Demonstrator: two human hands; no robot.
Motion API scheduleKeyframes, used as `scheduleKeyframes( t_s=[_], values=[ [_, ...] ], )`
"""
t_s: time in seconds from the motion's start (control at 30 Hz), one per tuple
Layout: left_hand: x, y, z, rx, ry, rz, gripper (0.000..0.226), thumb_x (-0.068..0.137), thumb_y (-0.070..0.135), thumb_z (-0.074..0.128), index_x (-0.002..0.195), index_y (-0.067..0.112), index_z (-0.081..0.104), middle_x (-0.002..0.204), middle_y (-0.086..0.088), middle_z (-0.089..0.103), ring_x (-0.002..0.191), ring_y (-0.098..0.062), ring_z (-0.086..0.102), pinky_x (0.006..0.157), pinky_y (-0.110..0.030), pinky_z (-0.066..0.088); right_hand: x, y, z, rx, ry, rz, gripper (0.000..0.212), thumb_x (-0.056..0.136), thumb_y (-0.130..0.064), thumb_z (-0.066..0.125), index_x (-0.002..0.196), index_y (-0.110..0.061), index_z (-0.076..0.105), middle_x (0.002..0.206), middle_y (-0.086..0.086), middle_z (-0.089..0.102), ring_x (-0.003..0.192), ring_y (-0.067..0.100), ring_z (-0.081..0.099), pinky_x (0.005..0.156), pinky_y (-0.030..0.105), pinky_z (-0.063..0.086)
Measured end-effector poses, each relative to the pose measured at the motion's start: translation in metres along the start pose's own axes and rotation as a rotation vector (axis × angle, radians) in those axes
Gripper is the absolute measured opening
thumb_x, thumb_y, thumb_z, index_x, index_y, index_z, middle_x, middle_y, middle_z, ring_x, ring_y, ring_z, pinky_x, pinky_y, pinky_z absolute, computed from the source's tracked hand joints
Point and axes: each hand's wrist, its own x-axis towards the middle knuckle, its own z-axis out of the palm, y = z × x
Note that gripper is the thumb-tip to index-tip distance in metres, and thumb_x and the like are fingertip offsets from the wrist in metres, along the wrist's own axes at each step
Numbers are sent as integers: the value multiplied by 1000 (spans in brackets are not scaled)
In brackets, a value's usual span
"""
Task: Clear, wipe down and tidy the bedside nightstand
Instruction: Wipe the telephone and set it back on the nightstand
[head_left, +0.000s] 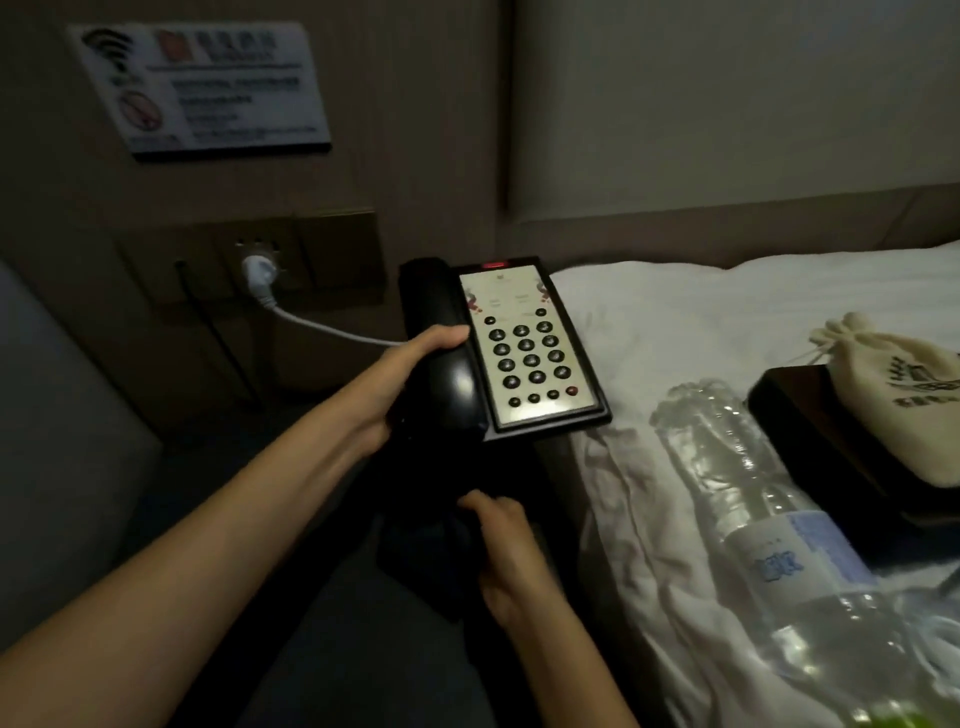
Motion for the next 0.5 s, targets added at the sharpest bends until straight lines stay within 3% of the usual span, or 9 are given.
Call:
scheduleKeyframes(
  t_s=[0.07,0.1,0.17,0.27,0.33,0.4,0.5],
  values=[
    [-31,-5,-29,-11,57,20,34,69,39,69,94,19,79,102,-9,75,86,-21,73,62,-28,58,-4,-4,-1,-55,125,-71,19,91,1,54,103,6,68,90,18,72,75,24,70,64,30,56],
    [-46,-8,-43,-14,89,27,34,69,39,69,94,19,79,102,-10,75,86,-22,73,61,-30,58,-7,-2,3,-137,90,-112,20,92,2,52,104,5,68,90,19,72,75,24,70,65,31,57],
    [-72,-16,-68,0,169,35,46,68,40,74,106,14,75,107,-13,73,90,-27,73,64,-36,60,-11,9,14,-327,71,-72,19,92,2,50,98,5,68,84,20,72,70,19,70,62,31,57],
    [-104,-34,-101,15,282,63,71,62,43,78,123,10,62,114,-15,70,100,-31,69,75,-40,60,-13,3,8,-428,60,-61,21,92,-1,50,92,18,61,85,37,63,76,28,58,68,42,47],
    [-123,-48,-117,19,301,93,72,61,46,76,123,11,63,113,-15,70,101,-30,69,80,-38,58,-16,4,11,-436,100,-85,20,92,-2,50,82,13,59,77,23,53,77,27,47,67,41,36],
    [-140,-64,-129,5,320,96,71,63,46,75,123,12,63,114,-15,70,104,-32,68,88,-41,56,-16,3,13,-440,180,-137,26,92,-2,50,66,-4,51,65,12,39,64,23,36,59,35,30],
    [-155,-87,-140,-41,321,119,63,66,42,76,121,14,64,115,-16,69,105,-33,67,88,-42,56,-16,-1,14,-303,223,-215,36,95,-4,50,61,-16,45,59,6,39,57,18,39,59,30,33]
  ],
)
